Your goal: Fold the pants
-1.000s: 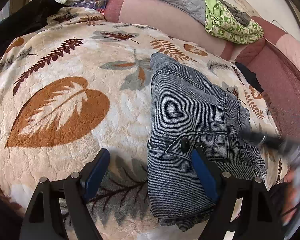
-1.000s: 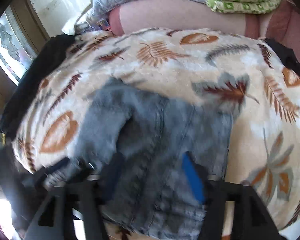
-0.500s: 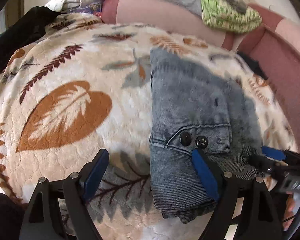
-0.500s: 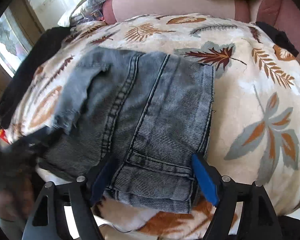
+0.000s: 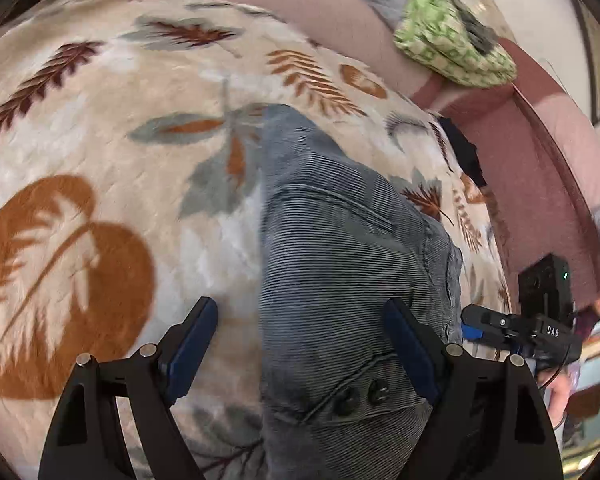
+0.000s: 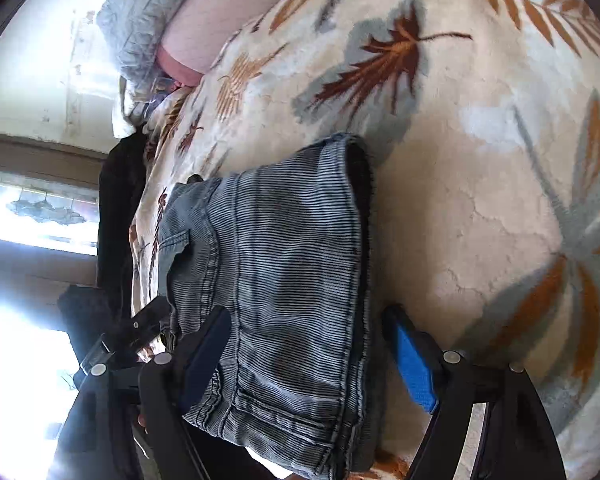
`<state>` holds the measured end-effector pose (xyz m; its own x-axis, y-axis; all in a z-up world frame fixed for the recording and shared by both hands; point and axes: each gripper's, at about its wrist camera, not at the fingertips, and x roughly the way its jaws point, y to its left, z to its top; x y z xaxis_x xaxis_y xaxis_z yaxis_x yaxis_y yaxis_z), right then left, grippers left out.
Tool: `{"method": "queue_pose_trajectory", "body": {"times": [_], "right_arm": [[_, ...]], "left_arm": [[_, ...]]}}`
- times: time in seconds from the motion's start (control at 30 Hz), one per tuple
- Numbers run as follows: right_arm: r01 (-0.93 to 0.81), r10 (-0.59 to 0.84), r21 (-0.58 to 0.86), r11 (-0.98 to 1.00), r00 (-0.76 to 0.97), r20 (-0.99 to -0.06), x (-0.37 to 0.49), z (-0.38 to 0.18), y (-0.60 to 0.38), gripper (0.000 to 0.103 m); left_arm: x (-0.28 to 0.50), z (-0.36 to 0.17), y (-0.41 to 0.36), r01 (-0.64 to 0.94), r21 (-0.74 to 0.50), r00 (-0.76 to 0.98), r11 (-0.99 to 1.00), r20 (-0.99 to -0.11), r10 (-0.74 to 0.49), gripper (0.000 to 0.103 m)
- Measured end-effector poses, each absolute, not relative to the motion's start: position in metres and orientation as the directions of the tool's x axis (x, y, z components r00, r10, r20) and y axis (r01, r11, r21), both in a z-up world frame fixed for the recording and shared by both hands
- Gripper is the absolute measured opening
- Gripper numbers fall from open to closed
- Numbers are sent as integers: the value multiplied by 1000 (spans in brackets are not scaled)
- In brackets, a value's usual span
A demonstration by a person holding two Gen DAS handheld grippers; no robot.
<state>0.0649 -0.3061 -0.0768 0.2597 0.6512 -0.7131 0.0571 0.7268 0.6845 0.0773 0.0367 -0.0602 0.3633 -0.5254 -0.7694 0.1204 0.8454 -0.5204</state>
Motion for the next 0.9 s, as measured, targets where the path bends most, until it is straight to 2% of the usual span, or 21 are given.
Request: {"method": "queue_pose_trajectory", "body": {"times": [0.03, 0.07, 0.1, 0.2, 0.27, 0.37, 0.4, 0.43, 0.57, 0.7, 0.8, 0.9], "right_arm": [[60, 637, 668, 742, 249, -730, 71, -80, -303, 46], [57, 622, 651, 757, 245, -744, 73, -83, -303, 41], [46, 614, 641, 766, 242, -751, 72, -84, -301, 38], [20, 577, 601, 799, 252, -777, 73, -79, -292, 31], [-33, 528, 542, 840, 277, -803, 81, -73, -272, 26], [-69, 517, 525, 848, 326, -792, 79, -60, -270, 20], [-74, 521, 531, 844, 345, -781, 76, -52, -271, 14], [-85, 530, 540, 837, 365, -765, 75, -41, -272, 12], [-157, 531, 518, 841, 425, -733, 88, 3, -264, 11], [-203, 527, 497, 844, 487, -697, 122, 39, -252, 11], [-214, 524, 487, 847, 493, -695, 153, 42, -242, 11], [-193, 504, 472, 860, 463, -729, 179, 15, -232, 11]], "left_arm": [[77, -60, 34, 117, -518, 364, 848, -772, -521, 84], [77, -60, 28, 131, -507, 365, 852, -774, -517, 64], [80, -62, 23, 148, -492, 350, 858, -785, -511, 53], [78, -58, 12, 158, -401, 377, 902, -820, -431, 43], [74, -49, 5, 180, -337, 412, 924, -828, -381, 27], [63, -30, -1, 232, -264, 474, 936, -810, -346, 22], [61, -25, -2, 243, -256, 486, 936, -803, -346, 22], [60, -18, -4, 254, -247, 501, 935, -794, -345, 22], [59, 23, 1, 295, -208, 606, 933, -714, -350, 22], [90, 52, 19, 282, -223, 667, 933, -654, -358, 22], [121, 47, 30, 256, -252, 672, 933, -647, -360, 22], [148, 21, 34, 230, -252, 653, 940, -676, -341, 23]]}}
